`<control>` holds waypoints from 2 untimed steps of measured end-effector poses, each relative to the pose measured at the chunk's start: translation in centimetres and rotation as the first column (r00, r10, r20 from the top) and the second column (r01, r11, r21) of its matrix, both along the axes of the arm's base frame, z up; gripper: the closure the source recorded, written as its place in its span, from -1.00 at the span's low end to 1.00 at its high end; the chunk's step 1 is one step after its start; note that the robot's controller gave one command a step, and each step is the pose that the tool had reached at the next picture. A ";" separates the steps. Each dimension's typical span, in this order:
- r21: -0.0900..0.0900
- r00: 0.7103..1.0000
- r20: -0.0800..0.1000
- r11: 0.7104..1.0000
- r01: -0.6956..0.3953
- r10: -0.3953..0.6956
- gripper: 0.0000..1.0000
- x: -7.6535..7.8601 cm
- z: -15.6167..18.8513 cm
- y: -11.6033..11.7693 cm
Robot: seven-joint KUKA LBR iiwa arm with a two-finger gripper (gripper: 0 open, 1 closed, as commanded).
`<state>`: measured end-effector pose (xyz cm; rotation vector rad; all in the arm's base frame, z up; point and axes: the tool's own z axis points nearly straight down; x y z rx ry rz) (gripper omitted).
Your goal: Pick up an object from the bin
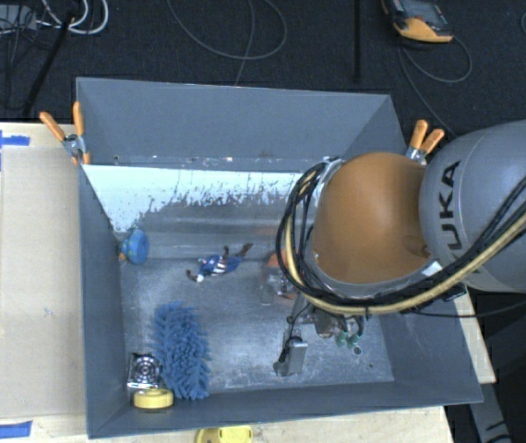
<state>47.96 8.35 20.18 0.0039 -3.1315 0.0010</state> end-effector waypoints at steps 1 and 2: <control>0.001 1.000 0.008 1.000 0.003 -0.003 -1.00 0.2 0.4 0.0; 0.001 0.997 0.014 0.997 -0.081 0.081 -1.00 4.1 -3.0 5.8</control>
Offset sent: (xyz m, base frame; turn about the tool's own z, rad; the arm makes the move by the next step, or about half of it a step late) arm 0.0676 0.1032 -0.0586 -0.1429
